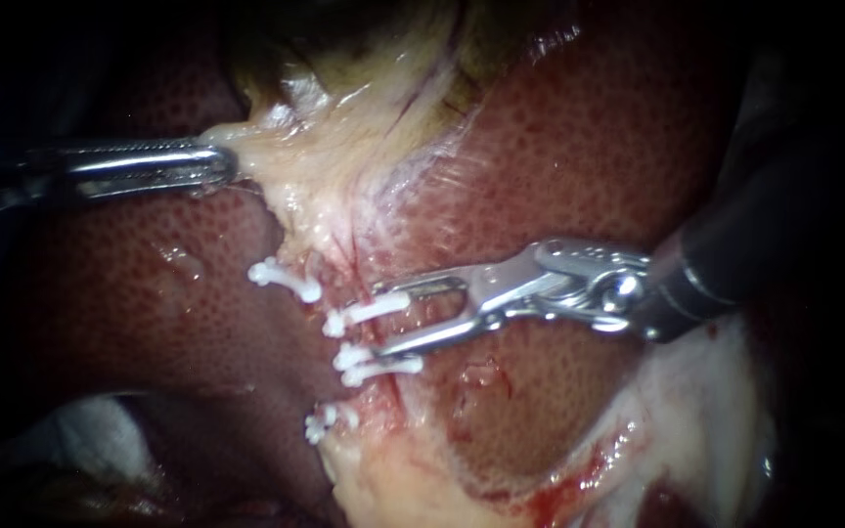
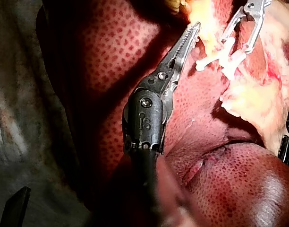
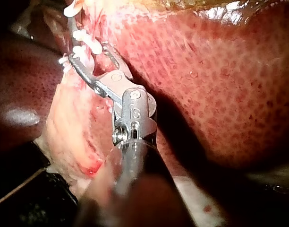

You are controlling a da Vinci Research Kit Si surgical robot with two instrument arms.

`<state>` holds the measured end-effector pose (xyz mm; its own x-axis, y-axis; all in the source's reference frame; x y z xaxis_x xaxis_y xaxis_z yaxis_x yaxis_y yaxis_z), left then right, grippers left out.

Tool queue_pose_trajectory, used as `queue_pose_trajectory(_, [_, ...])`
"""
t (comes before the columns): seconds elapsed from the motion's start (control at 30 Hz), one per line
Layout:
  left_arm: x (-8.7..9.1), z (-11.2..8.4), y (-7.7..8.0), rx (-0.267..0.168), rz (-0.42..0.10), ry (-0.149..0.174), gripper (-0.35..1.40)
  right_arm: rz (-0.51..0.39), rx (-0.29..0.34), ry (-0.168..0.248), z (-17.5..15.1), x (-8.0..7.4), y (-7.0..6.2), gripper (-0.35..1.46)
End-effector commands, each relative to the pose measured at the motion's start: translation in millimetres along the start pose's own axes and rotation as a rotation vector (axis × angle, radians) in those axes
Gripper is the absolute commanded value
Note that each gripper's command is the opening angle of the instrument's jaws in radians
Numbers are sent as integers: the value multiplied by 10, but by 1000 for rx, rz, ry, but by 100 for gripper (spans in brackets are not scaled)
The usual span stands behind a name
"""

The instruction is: Going back third clip right tube

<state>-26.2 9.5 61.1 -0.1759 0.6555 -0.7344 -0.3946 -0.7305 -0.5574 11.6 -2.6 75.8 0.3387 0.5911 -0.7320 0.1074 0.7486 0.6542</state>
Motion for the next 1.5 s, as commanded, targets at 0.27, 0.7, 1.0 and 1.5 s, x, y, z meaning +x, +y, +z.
queue_pose_trajectory(0.27, [1, 0, 0, -1, 0, 0, -35, -56, 15, -2, -71, 8, -25, 50])
queue_pose_trajectory(0.7, [-5, 8, -1, 4, 3, 1, -35, -65, 16, 0, -94, 21, -40, 50])
queue_pose_trajectory(1.0, [-59, 81, 7, -26, 22, -33, -35, -65, 16, 0, -94, 21, -41, 50])
queue_pose_trajectory(1.5, [-81, 143, 16, -64, 23, -62, -35, -65, 12, 0, -92, 22, -43, 50])
